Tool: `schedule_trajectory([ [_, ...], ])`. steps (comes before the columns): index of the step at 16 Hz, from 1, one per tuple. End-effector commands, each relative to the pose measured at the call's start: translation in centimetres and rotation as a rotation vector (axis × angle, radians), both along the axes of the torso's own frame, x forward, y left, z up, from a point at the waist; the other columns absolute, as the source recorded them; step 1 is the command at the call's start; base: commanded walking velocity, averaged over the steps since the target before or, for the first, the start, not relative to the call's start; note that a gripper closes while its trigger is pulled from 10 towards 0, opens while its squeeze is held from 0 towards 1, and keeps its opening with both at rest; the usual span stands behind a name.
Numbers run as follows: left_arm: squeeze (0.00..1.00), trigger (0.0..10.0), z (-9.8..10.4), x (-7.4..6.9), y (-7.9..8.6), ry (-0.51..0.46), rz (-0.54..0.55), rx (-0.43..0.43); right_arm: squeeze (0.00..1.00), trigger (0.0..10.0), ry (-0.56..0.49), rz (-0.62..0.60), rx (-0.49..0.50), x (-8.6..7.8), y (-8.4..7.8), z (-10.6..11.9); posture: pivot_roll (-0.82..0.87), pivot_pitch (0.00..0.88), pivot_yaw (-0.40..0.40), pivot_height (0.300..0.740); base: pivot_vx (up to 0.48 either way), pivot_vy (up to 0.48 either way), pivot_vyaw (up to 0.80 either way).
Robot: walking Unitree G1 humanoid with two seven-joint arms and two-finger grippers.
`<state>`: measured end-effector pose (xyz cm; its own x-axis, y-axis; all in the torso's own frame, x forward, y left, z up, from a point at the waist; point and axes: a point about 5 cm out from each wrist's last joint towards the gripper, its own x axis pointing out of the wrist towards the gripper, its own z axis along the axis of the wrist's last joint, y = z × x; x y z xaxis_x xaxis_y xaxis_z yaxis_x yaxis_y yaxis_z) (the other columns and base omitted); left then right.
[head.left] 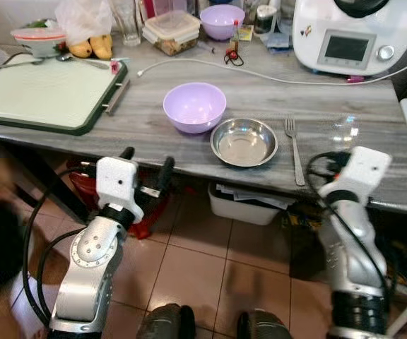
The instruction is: Setting the table
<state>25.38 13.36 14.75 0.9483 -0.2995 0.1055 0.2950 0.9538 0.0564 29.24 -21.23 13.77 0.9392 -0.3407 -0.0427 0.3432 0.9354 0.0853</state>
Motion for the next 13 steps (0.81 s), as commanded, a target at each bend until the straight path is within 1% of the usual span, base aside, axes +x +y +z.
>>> schedule_trajectory([
  [1,0.00,10.0,0.1,-0.3,0.1,-0.002,-0.013,0.013,0.00,10.0,-0.019,-0.008,0.003,0.5,-0.3,0.6,0.00,0.152,0.067,0.740,0.000,0.000,0.00],
  [2,0.00,10.0,0.1,-0.4,0.1,-0.001,-0.013,0.017,0.00,10.0,-0.023,-0.015,-0.003,0.8,-0.7,0.8,0.00,0.155,0.067,0.740,0.000,0.000,0.00],
  [4,0.00,10.0,0.2,-0.5,0.2,-0.001,-0.011,0.017,0.00,10.0,-0.024,-0.020,-0.005,0.9,-0.9,0.8,0.01,0.157,0.068,0.740,0.000,0.000,0.00],
  [5,0.00,10.0,0.2,-0.5,0.3,0.001,-0.010,0.016,0.00,10.0,-0.020,-0.015,0.005,1.4,-1.2,1.0,0.01,0.168,0.072,0.740,0.000,0.000,0.00],
  [8,0.00,10.0,0.2,-0.7,0.3,0.009,-0.012,0.017,0.00,10.0,0.017,-0.002,0.044,2.8,-1.2,0.7,0.01,0.181,0.079,0.740,0.000,0.000,0.00],
  [10,0.00,10.0,0.3,-0.8,0.4,0.011,-0.014,0.022,0.00,10.0,0.008,0.020,0.055,3.8,-0.2,0.9,0.03,0.190,0.083,0.740,0.000,0.000,0.00],
  [13,0.00,10.0,0.4,-0.9,0.6,0.013,-0.012,0.025,0.00,10.0,0.022,0.016,0.098,4.5,0.3,0.6,0.03,0.197,0.083,0.740,0.000,0.000,0.00],
])
